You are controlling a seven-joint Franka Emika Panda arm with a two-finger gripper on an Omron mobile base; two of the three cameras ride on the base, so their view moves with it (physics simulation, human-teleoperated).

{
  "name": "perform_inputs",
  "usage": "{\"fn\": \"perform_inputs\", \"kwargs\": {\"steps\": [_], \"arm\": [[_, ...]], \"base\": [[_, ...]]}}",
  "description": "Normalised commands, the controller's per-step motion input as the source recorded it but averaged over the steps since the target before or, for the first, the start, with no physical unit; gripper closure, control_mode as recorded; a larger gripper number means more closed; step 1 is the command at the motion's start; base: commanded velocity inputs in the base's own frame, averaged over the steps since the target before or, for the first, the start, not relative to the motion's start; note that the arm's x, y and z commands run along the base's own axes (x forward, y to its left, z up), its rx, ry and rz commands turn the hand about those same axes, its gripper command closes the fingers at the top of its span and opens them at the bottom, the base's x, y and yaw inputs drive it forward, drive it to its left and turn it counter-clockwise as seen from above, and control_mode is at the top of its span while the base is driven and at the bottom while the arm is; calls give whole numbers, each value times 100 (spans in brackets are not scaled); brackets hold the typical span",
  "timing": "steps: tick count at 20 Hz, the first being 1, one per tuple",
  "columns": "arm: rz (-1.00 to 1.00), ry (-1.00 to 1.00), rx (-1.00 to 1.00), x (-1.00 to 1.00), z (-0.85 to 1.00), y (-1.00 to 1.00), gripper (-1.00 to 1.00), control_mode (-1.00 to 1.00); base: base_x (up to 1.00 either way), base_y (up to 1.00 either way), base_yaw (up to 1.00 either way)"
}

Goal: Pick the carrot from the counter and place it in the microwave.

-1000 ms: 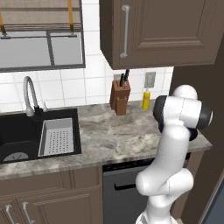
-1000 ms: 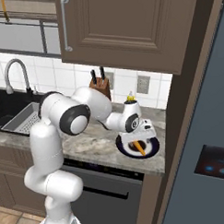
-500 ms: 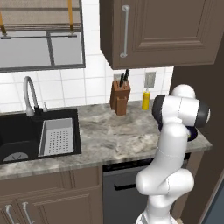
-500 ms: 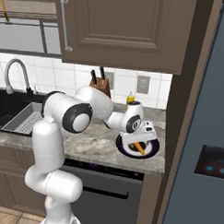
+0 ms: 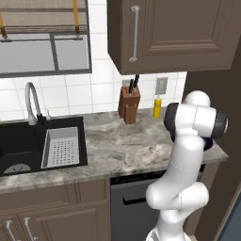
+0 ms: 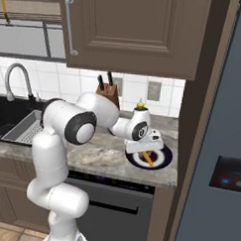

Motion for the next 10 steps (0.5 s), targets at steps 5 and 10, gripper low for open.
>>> {"fn": "perform_inputs", "kwargs": {"steps": [5,10], "arm": [[0,0,0,-8,19,45,100,-100],[0,-2,1,-61,94,70,100,-100]], "base": [[0,0,0],[0,0,0]]}}
